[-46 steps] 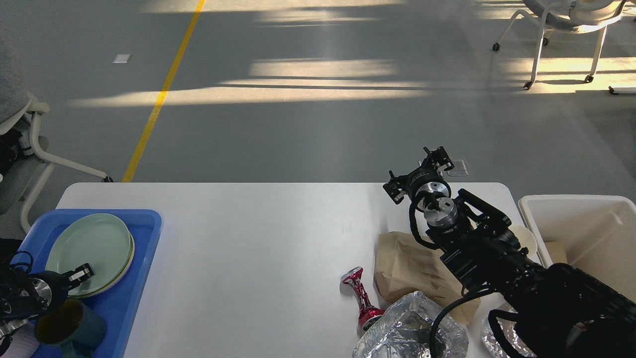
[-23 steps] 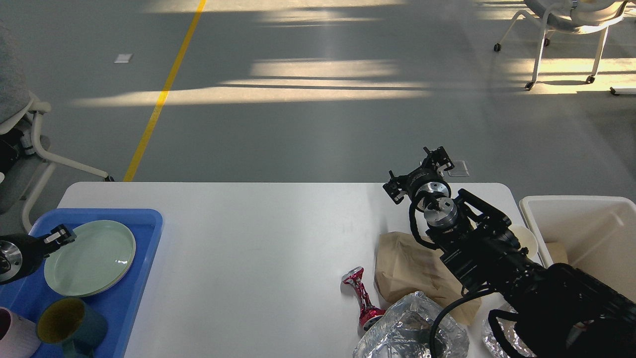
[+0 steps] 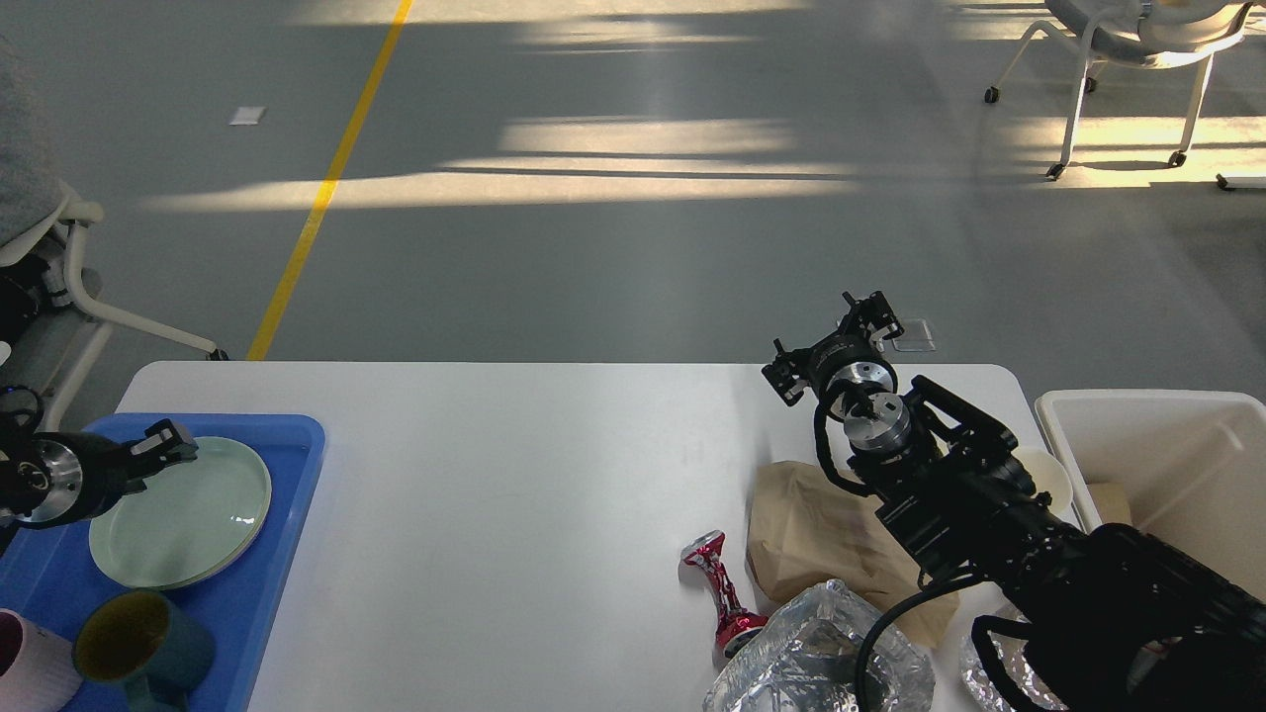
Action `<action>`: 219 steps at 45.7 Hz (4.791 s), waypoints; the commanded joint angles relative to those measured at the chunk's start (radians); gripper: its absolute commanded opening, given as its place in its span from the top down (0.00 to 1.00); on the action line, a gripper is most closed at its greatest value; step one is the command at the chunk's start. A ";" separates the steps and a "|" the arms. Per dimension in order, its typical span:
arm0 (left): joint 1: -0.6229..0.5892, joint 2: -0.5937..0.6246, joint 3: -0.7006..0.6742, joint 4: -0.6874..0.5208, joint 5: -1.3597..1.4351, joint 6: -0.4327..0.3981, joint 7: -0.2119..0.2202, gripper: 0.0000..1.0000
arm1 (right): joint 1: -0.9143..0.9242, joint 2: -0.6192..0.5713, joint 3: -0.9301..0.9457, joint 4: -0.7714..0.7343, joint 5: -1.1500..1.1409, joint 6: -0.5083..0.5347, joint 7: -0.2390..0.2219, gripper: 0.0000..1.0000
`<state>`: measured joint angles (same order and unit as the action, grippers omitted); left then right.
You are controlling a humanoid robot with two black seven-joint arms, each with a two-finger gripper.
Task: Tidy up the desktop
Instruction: 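Raise the left gripper up away from the tray, then lower the left gripper to hover just above the blue tray edge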
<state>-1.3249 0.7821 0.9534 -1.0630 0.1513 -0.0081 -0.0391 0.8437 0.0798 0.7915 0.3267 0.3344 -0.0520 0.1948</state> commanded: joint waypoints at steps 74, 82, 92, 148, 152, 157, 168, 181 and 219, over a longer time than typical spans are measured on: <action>-1.436 -0.196 0.103 0.034 -0.055 -0.952 -0.013 0.21 | 0.000 0.000 0.000 0.000 0.000 0.000 0.000 0.00; -1.328 -0.221 0.090 0.147 -0.085 -0.952 -0.018 0.21 | 0.000 0.000 0.000 0.000 0.000 0.000 0.000 0.00; -1.093 -0.222 0.084 0.235 -0.176 -0.913 -0.016 0.21 | 0.000 0.000 0.000 0.000 0.000 -0.002 0.000 0.00; -0.039 -0.396 -1.438 0.550 -0.274 0.064 0.034 0.04 | 0.000 0.000 0.000 0.000 0.000 -0.002 0.000 0.00; -0.040 -0.434 -1.441 0.649 -0.277 0.034 0.039 0.04 | 0.000 0.000 0.000 0.000 0.000 -0.002 0.000 0.00; -0.047 -0.472 -1.424 0.741 -0.276 0.040 0.048 0.04 | 0.000 0.000 0.000 0.000 0.000 0.000 0.000 0.00; -0.048 -0.491 -1.412 0.775 -0.276 0.066 0.048 0.04 | 0.000 0.000 0.000 0.000 0.000 -0.002 0.000 0.00; -0.039 -0.546 -1.391 0.775 -0.277 0.149 0.048 0.04 | 0.000 0.000 0.000 0.002 0.000 0.000 0.000 0.00; 0.210 -0.676 -1.500 0.775 -0.277 0.155 0.048 0.04 | 0.000 0.000 0.000 0.000 -0.002 -0.002 0.000 0.00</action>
<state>-1.1257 0.1050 -0.5447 -0.2883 -0.1261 0.1472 0.0092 0.8437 0.0798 0.7915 0.3274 0.3343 -0.0529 0.1948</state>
